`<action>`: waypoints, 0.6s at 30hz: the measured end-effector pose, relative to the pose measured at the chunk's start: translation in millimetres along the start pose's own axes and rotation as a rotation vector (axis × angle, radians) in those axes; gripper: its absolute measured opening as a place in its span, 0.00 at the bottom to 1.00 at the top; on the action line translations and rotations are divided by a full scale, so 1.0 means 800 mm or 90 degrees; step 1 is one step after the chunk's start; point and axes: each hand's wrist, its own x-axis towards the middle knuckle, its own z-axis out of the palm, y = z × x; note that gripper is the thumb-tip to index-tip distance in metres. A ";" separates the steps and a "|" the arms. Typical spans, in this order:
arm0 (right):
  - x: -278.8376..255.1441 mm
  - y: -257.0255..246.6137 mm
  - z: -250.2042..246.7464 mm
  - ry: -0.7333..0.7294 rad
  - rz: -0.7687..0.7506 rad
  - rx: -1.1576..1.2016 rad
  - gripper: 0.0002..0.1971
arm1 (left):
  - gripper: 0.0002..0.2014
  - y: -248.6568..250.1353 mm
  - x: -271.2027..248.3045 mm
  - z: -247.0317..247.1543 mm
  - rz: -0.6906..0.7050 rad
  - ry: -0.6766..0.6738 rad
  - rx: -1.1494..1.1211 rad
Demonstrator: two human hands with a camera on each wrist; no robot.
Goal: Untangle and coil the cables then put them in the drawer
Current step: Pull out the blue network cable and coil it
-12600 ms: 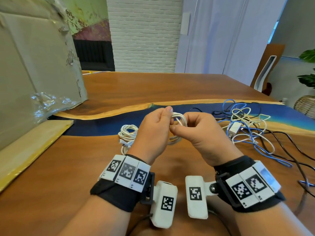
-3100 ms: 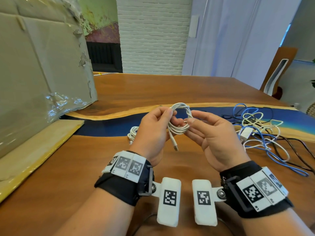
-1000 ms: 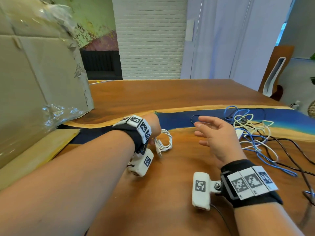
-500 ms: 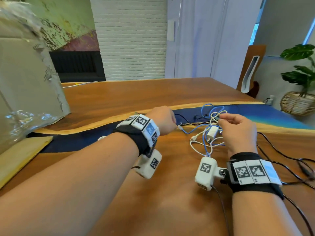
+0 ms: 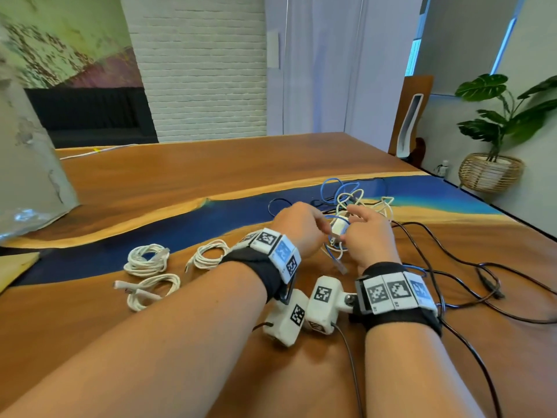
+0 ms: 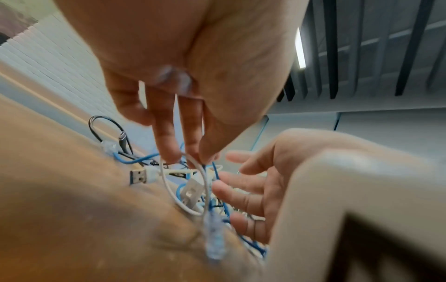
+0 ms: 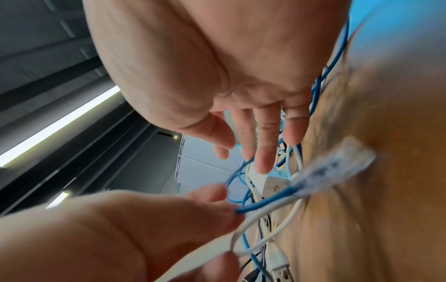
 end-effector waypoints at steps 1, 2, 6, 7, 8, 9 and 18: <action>0.001 0.000 -0.001 0.006 -0.001 0.005 0.30 | 0.11 0.000 0.001 -0.004 0.001 0.042 -0.027; 0.000 -0.002 -0.003 0.010 -0.005 0.009 0.30 | 0.12 0.000 0.000 -0.011 0.003 0.080 -0.063; 0.002 -0.002 -0.008 0.011 -0.037 -0.029 0.19 | 0.13 0.001 0.000 -0.047 0.054 0.235 -0.288; 0.002 -0.003 -0.009 0.013 -0.042 -0.036 0.13 | 0.14 0.000 -0.002 -0.058 0.067 0.276 -0.339; 0.001 -0.004 -0.010 0.021 -0.050 -0.046 0.09 | 0.15 -0.001 -0.006 -0.067 0.073 0.310 -0.386; 0.001 -0.004 -0.011 0.028 -0.063 -0.063 0.06 | 0.15 -0.002 -0.011 -0.075 0.073 0.334 -0.430; -0.009 -0.010 -0.009 -0.134 -0.080 -0.298 0.11 | 0.13 -0.027 -0.086 -0.117 -0.018 0.392 -0.781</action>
